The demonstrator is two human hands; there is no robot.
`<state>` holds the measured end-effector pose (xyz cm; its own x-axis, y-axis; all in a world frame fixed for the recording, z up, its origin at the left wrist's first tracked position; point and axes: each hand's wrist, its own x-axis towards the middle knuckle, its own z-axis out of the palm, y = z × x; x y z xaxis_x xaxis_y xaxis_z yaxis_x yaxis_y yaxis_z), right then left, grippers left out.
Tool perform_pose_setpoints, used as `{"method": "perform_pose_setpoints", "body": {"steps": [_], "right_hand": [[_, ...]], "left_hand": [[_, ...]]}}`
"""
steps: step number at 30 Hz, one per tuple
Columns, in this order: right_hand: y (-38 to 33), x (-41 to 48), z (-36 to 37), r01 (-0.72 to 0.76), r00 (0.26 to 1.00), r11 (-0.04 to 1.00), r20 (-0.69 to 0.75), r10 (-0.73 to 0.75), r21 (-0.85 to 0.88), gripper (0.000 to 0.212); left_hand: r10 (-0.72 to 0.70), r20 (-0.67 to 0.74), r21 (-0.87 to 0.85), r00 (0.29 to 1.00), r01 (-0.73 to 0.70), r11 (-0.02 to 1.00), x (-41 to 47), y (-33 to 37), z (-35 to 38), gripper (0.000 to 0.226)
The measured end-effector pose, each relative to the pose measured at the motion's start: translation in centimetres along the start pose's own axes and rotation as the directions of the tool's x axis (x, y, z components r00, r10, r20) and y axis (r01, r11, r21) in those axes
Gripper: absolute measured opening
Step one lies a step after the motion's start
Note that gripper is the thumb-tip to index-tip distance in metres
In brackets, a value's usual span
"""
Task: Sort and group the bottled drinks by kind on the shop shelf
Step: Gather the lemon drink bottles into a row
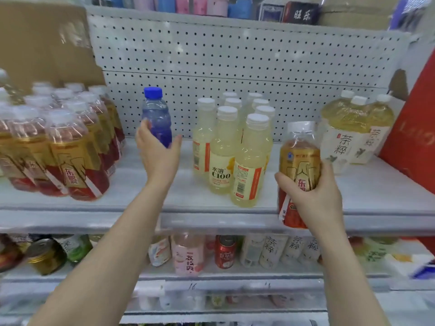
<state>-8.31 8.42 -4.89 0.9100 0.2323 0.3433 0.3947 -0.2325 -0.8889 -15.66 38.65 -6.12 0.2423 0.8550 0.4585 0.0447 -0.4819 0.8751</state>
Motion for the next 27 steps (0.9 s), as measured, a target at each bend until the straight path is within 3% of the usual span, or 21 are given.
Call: {"method": "perform_pose_setpoints", "body": {"steps": [2, 5, 11, 18, 22, 25, 27], "right_hand": [[-0.3, -1.3, 0.9, -0.025, 0.999, 1.0, -0.029, 0.025, -0.013, 0.054], [-1.1, -3.3, 2.2, -0.074, 0.994, 0.997, -0.081, 0.071, -0.034, 0.052], [-1.9, -6.7, 3.9, -0.135, 0.982, 0.987, -0.142, 0.122, -0.083, 0.059], [-3.4, -10.6, 4.3, -0.124, 0.973, 0.992, -0.2, 0.116, -0.026, 0.059], [-4.5, -14.1, 3.5, -0.137, 0.985, 0.989, -0.095, 0.141, 0.047, 0.055], [-4.9, -17.5, 2.6, -0.164, 0.986, 0.98, 0.018, 0.163, 0.113, 0.047], [-5.0, -20.1, 2.1, -0.183, 0.982, 0.971, 0.076, 0.173, 0.156, 0.047]], "left_hand": [[-0.121, 0.082, 0.049, 0.989, 0.117, 0.992, 3.0, -2.0, -0.3, 0.103], [-0.189, 0.239, 0.083, 0.953, 0.173, 0.981, 5.4, -3.7, -0.2, 0.083], [-0.089, 0.286, -0.053, 0.954, 0.109, 0.993, 4.4, -3.6, -1.6, 0.065], [0.117, 0.393, -0.431, 0.912, 0.07, 0.9, -2.8, 2.4, -8.7, 0.047], [0.129, 0.498, -0.522, 0.858, 0.177, 0.835, -8.5, 4.8, -13.5, 0.052], [0.05, 0.565, -0.515, 0.823, 0.305, 0.801, -13.6, 4.1, -16.8, 0.038], [-0.032, 0.587, -0.475, 0.809, 0.377, 0.795, -17.2, 3.2, -19.1, 0.043]]}}
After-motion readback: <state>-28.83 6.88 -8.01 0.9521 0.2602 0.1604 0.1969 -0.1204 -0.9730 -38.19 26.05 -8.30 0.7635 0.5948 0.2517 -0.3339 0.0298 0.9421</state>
